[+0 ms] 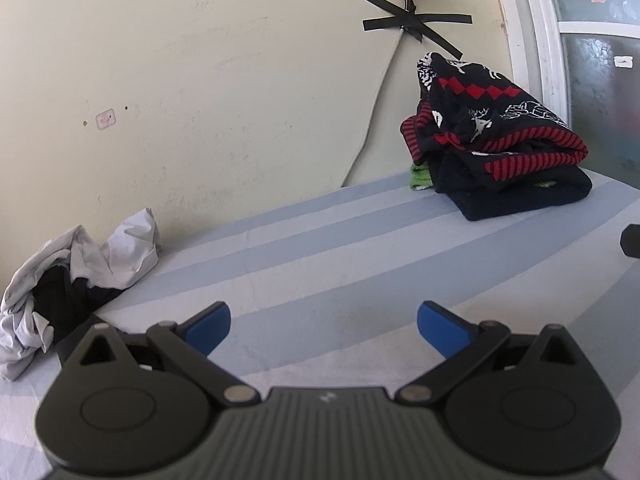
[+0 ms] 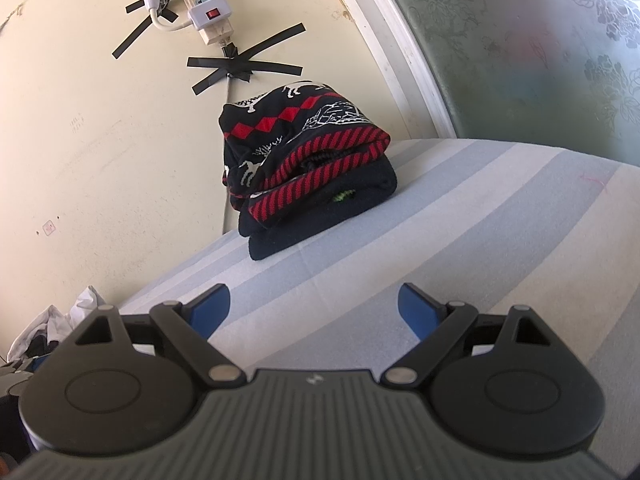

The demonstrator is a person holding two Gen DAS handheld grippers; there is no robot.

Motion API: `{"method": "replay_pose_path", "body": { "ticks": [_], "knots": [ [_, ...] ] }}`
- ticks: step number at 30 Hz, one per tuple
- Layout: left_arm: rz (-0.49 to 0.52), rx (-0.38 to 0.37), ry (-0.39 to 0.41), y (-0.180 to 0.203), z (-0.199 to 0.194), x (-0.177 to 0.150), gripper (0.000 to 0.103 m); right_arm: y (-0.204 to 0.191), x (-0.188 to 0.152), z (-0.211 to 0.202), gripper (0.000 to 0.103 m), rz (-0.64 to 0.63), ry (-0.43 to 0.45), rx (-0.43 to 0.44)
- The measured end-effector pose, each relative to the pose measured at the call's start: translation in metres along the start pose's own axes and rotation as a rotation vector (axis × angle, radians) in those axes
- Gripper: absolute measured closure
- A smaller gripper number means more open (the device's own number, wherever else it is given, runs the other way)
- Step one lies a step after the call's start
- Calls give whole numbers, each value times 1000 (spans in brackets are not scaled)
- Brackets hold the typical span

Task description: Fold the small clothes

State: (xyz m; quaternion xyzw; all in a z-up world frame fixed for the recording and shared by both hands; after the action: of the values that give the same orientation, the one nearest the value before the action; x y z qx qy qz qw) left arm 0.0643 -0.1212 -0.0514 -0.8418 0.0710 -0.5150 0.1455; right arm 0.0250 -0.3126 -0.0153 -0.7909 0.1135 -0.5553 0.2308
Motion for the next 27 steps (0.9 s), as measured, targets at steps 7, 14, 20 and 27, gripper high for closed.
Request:
{"method": "replay_pose_path", "body": {
  "ticks": [7,14,20,27],
  "knots": [
    [1,-4,-18,-1,2,-1,0,-1,-1,0,10,0,1,-2],
    [-1,-11,-30,-1,4,-1,0,-2,-1,0,10,1,1,-4],
    [1,-25,-32,-1,3,-2,0,0,-3,2,10,-1,-5,-4],
    [4,-29,-45,0,4,-3,0,-1,-3,3,10,-1,-11,-7]
  ]
}}
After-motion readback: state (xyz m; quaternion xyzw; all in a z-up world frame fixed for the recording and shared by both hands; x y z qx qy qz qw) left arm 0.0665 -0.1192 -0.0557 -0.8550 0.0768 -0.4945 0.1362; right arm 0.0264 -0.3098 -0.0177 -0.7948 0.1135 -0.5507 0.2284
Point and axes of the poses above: each gripper's, at about its wrist camera, not at the fingertips, and z roughly the way its jaws point, y to its right, x to its top, the point moved 7 cm from there along z, roughly the way its jaws point, and after that the axes turned 13 degrees about x, right-handed, at the moved point
